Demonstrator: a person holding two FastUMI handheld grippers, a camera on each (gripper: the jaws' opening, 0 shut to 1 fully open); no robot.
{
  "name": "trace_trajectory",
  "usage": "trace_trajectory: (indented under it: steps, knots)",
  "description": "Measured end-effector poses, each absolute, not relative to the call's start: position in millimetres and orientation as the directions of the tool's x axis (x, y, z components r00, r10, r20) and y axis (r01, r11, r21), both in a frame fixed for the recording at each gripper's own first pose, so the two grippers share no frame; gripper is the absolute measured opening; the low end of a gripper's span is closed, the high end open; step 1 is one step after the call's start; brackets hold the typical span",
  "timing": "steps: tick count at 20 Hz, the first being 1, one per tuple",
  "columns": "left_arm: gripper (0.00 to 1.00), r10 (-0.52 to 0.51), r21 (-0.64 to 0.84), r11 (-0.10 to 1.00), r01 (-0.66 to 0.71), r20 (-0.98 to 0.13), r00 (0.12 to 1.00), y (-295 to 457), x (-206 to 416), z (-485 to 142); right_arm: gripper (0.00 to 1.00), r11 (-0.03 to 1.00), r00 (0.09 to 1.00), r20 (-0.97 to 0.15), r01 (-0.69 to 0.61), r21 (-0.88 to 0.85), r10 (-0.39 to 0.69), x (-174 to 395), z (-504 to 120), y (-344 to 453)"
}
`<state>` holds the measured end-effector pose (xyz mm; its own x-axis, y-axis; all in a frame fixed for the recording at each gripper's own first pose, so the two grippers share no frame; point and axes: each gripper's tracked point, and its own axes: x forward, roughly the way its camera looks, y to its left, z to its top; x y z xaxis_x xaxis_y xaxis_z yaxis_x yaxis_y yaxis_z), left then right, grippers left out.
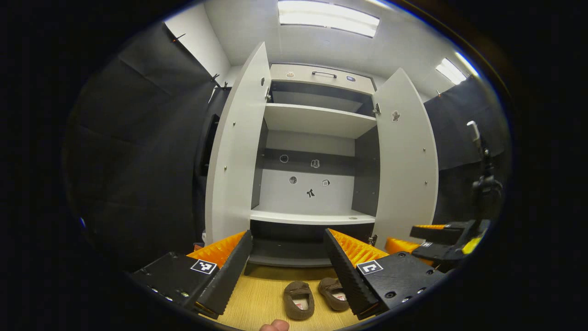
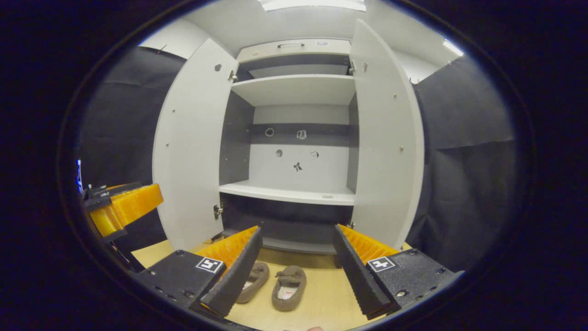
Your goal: Grab one shoe with the right hand and put it into the shoe cabinet, grab the other shoe with the left hand and put it into the shoe cabinet; then close the right door with the right hand and the left door with the left hand.
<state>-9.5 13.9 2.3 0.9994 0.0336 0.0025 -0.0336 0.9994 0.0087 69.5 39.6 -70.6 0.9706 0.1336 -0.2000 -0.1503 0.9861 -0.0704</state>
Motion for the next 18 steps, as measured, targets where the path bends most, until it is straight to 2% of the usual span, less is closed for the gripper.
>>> trace_trajectory:
  steps: [4,7,9,10,14,18]
  knots:
    - [0.95,0.043,0.001,0.999,-0.043,-0.009,0.999,20.4,-13.9,0.2,0.97,0.971,0.905,-0.385,-0.225,-0.078,0.179,103.0,-158.9,61.9]
    - [0.95,0.054,0.001,0.999,-0.054,-0.015,0.998,26.2,-17.7,-1.0,0.84,0.964,0.834,-0.528,-0.246,-0.097,0.16,115.0,-229.1,65.9]
    - [0.95,0.065,0.008,0.998,-0.064,-0.015,0.998,30.9,-19.2,-1.4,0.78,0.962,0.783,-0.603,-0.258,-0.089,0.154,122.6,-270.7,69.1]
    - [0.95,0.07,0.01,0.997,-0.07,-0.018,0.997,34.4,-18.5,-2.4,0.8,0.961,0.754,-0.64,-0.262,-0.087,0.148,124.8,-289.7,65.8]
    - [0.95,0.089,0.006,0.996,-0.089,-0.024,0.996,43.5,-18.3,-4.7,0.72,0.966,0.701,-0.705,-0.24,-0.091,0.108,135.1,-333.7,62.0]
    - [0.95,0.101,0.003,0.995,-0.101,-0.031,0.994,50.5,-17.5,-6.6,0.55,0.969,0.658,-0.749,-0.226,-0.098,0.078,140.8,-363.6,58.3]
